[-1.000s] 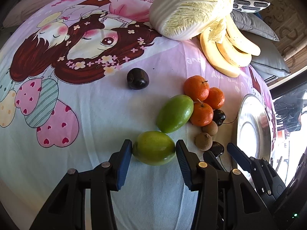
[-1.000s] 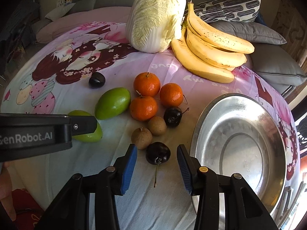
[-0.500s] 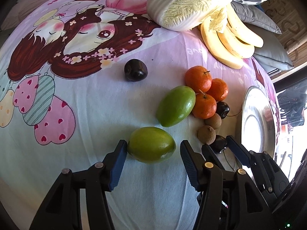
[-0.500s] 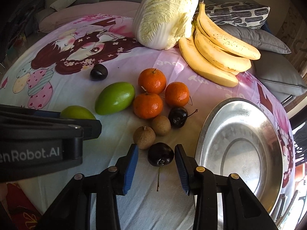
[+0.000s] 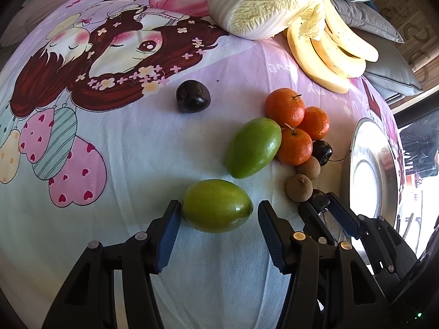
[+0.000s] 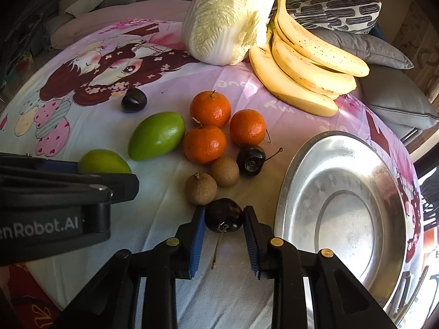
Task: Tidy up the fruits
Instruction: 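Grasp a dark cherry with the right tool while the left tool grasps a green oval fruit, then carry the cherry into the steel bowl with the right tool while the left tool drops the green fruit in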
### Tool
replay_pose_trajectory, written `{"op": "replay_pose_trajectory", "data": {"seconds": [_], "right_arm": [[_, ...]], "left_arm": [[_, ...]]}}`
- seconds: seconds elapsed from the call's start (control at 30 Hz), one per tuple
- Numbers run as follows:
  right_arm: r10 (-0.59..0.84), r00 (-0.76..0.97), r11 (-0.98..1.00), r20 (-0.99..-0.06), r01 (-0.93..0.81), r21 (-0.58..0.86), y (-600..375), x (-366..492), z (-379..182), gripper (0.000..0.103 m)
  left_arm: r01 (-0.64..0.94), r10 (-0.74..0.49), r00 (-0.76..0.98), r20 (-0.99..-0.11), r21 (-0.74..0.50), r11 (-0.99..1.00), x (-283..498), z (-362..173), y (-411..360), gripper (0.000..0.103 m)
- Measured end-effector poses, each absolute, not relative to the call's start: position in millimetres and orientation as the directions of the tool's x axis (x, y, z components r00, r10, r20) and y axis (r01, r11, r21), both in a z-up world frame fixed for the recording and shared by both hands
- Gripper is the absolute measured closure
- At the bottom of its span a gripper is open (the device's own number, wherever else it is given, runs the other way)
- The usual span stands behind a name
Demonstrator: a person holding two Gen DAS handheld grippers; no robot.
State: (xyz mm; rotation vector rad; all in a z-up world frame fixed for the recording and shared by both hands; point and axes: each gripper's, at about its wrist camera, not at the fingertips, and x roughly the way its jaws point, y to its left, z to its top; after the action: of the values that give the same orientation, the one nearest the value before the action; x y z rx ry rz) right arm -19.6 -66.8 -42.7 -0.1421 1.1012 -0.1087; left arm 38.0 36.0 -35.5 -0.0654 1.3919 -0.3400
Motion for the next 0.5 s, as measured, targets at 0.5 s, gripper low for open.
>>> {"op": "replay_pose_trajectory", "data": {"seconds": [0.5], "right_arm": [[-0.133,0.488,0.991,-0.863,0.042,-0.129,-73,-26,-28,0.073]], "left_arm": [[0.223,-0.233,0.139,-0.963,-0.198,0.954,39,-40,27,0.044]]}}
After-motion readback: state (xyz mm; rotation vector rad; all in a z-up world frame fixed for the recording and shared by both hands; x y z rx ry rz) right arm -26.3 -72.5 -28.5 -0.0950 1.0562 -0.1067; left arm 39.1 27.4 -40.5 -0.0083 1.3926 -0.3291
